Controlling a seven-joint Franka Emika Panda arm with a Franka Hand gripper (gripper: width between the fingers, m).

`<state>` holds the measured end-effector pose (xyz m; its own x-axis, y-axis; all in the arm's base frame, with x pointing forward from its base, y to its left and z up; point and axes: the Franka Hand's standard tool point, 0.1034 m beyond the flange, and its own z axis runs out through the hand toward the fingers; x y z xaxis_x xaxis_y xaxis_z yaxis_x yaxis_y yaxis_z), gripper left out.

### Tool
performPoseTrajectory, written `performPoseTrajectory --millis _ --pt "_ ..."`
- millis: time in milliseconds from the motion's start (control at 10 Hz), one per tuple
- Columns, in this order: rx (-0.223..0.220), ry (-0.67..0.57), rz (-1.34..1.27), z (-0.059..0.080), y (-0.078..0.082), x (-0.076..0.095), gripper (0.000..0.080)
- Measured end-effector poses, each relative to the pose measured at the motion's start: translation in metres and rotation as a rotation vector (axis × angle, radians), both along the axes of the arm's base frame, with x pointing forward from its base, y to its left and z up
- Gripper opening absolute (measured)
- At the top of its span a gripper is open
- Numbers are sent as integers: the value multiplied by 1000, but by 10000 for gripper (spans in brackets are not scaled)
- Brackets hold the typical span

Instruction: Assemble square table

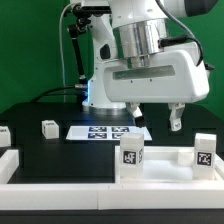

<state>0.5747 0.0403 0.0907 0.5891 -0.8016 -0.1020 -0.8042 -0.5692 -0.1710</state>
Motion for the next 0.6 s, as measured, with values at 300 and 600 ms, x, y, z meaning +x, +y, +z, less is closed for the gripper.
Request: performPoseTrajectory --millis 300,600 --pt "10 39 -106 0 6 -13 649" --pt "15 72 -382 -7 23 -29 649"
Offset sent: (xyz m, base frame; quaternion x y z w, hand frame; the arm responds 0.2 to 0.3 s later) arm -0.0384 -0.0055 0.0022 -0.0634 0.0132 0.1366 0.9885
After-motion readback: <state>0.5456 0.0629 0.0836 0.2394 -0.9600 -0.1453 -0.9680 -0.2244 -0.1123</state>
